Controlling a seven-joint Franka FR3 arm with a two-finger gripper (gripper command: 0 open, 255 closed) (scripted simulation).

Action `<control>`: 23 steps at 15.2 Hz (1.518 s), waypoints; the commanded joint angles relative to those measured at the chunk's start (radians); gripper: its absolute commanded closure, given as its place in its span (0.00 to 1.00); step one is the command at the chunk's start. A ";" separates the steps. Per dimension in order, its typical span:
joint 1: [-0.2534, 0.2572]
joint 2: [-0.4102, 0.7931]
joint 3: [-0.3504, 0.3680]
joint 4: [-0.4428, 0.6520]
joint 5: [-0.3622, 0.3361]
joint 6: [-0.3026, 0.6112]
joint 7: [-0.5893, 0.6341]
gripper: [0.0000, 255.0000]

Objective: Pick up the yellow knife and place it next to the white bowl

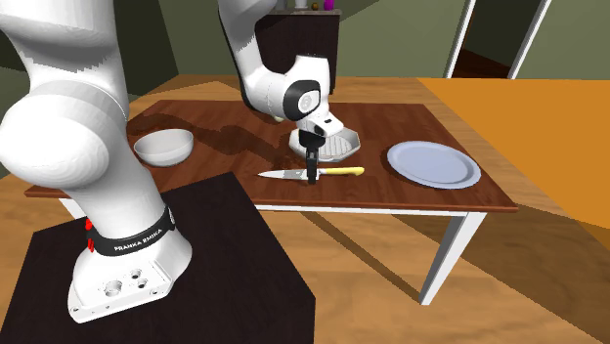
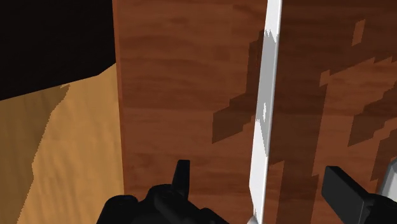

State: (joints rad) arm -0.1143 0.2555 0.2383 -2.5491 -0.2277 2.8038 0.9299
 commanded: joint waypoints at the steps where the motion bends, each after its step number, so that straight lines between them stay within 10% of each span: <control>1: 0.002 0.003 -0.001 0.000 -0.003 0.003 0.003 0.00; 5: 0.002 0.002 -0.001 0.000 -0.002 0.002 0.003 0.00; 6: 0.002 0.002 -0.001 0.000 -0.002 0.002 0.003 1.00; 23: -0.034 -0.123 0.055 -0.014 0.101 -0.103 -0.075 1.00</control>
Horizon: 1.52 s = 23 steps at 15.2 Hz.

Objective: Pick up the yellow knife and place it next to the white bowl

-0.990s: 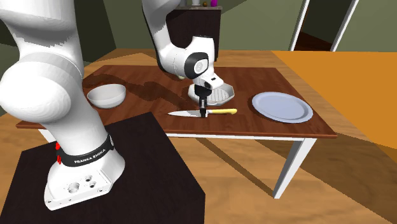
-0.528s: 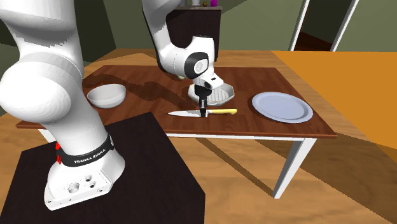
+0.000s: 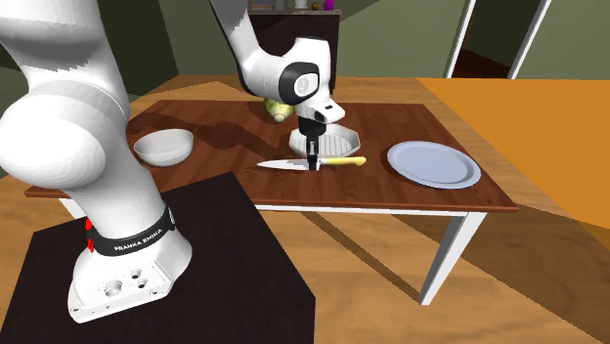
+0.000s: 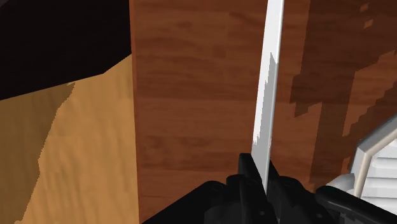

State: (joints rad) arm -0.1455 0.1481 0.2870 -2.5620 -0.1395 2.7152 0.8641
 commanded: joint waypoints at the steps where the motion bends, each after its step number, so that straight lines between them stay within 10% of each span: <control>1: -0.005 -0.031 0.010 -0.001 0.026 -0.028 -0.018 1.00; 23: 0.052 -0.289 0.089 0.023 0.191 -0.296 -0.024 1.00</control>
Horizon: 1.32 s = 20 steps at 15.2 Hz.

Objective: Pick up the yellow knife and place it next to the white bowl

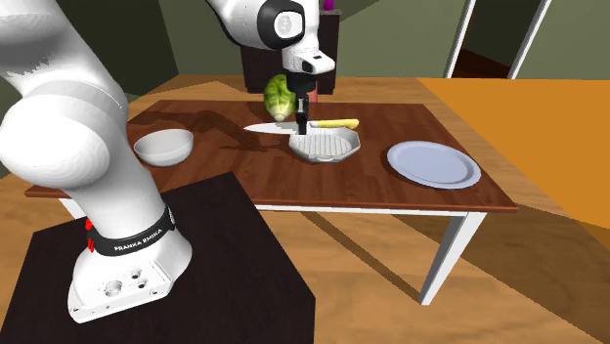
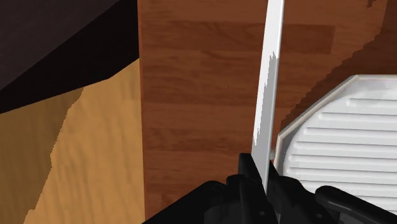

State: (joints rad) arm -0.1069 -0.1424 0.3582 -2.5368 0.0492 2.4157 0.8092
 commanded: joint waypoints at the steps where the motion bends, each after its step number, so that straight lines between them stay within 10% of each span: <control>1: 0.026 0.000 0.034 -0.003 0.006 0.003 0.058 1.00; 20: 0.232 0.190 0.314 0.191 -0.123 -0.032 0.640 1.00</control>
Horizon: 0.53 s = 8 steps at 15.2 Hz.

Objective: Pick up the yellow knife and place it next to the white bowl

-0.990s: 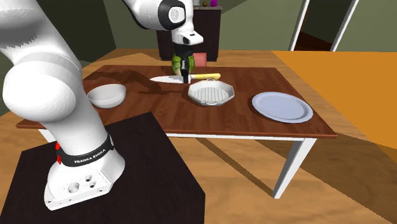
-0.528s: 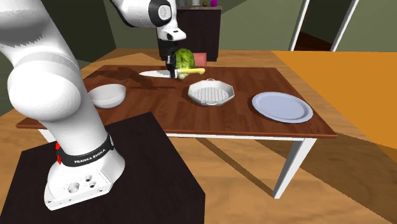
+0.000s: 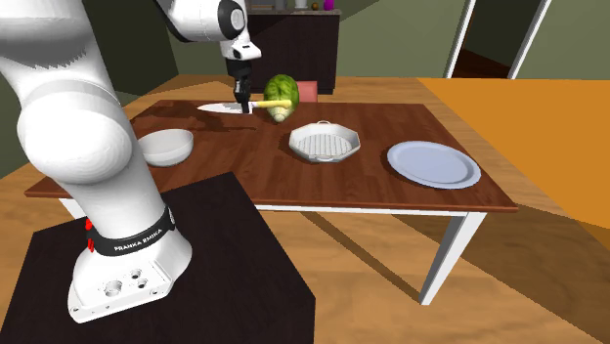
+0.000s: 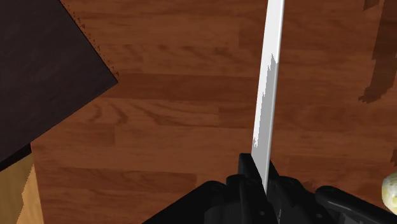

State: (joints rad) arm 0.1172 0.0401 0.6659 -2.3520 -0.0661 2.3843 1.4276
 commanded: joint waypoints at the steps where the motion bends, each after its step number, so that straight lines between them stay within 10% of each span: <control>1: 0.009 0.020 0.005 0.002 -0.020 0.013 0.031 1.00; 8: 0.023 0.113 -0.016 -0.015 -0.119 0.099 0.102 1.00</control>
State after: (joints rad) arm 0.1397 0.1407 0.6546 -2.3619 -0.1707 2.4682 1.5230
